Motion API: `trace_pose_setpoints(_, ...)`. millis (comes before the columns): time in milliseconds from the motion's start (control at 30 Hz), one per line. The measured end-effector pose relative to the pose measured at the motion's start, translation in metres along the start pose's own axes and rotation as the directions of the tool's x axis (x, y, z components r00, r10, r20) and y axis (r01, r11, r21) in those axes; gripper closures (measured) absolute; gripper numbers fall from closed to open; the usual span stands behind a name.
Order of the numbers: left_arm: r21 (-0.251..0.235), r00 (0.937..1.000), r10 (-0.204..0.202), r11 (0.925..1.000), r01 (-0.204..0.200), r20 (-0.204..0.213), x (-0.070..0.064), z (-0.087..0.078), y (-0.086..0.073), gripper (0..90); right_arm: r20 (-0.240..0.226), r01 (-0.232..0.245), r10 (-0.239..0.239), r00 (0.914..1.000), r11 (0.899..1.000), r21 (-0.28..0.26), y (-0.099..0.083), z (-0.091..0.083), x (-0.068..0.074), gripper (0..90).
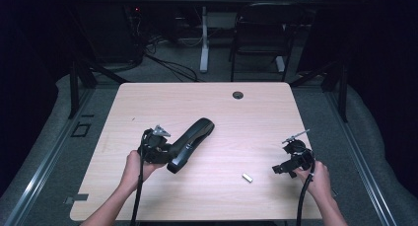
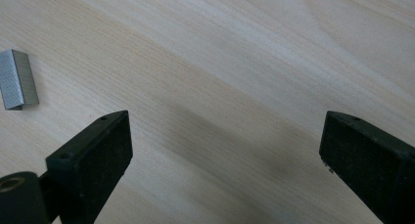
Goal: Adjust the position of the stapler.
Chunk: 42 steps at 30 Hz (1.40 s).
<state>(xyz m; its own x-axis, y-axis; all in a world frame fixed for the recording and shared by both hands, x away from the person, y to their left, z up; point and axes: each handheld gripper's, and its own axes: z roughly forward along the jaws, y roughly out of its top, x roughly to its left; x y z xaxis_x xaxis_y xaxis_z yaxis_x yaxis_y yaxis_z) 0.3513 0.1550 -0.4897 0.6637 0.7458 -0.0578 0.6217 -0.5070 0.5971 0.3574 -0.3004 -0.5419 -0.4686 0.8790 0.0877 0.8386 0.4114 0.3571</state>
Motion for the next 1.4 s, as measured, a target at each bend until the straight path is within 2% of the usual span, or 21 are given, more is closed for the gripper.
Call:
trace_pose_setpoints(267, 0.002, 1.0000, -0.006, 1.0000, 0.006, 0.002, -0.005, -0.005, -0.006, 56.4, -0.010, 0.003, -0.003, 0.9999, 1.000, -0.004, 0.000, 0.000, 0.001, 5.1)
trace_pose_setpoints(400, 0.006, 0.9999, -0.013, 0.9999, 0.013, 0.002, -0.008, -0.007, -0.009, 56.4, -0.001, 0.007, -0.007, 1.0000, 1.000, 0.002, 0.000, 0.000, 0.000, 5.1)
trace_pose_setpoints(467, 0.008, 0.9999, -0.012, 0.9999, 0.012, 0.000, -0.009, -0.008, -0.010, 56.4, -0.013, -0.006, 0.006, 0.9999, 1.000, -0.003, 0.000, -0.001, 0.001, 5.1)
trace_pose_setpoints(700, 0.015, 0.9999, -0.014, 0.9998, 0.014, 0.006, -0.014, -0.012, -0.015, 56.3, 0.001, 0.013, -0.013, 0.9999, 1.000, 0.015, 0.001, -0.001, 0.001, 5.1)
trace_pose_setpoints(733, 0.013, 0.9998, -0.021, 0.9997, 0.021, 0.007, -0.016, -0.013, -0.016, 56.2, -0.014, 0.008, -0.008, 0.9999, 1.000, 0.004, 0.001, 0.000, 0.002, 5.1)
trace_pose_setpoints(833, 0.012, 0.9997, -0.021, 0.9997, 0.021, 0.008, -0.019, -0.013, -0.017, 55.9, -0.014, 0.003, -0.003, 0.9999, 1.000, -0.005, 0.001, 0.000, 0.003, 5.1)
trace_pose_setpoints(900, 0.014, 0.9998, -0.016, 0.9998, 0.016, 0.014, -0.021, -0.013, -0.017, 55.6, -0.016, 0.007, -0.007, 0.9998, 1.000, -0.002, 0.001, 0.000, 0.003, 5.1)
trace_pose_setpoints(933, 0.013, 0.9997, -0.016, 0.9998, 0.016, 0.017, -0.022, -0.013, -0.017, 55.4, -0.003, 0.002, -0.002, 1.0000, 1.000, 0.002, 0.001, 0.000, 0.003, 5.1)
trace_pose_setpoints(1400, 0.015, 0.9978, 0.001, 0.9999, -0.002, 0.066, -0.031, -0.012, -0.016, 52.7, -0.012, 0.018, -0.017, 0.9998, 1.000, 0.019, 0.002, 0.001, 0.003, 5.1)
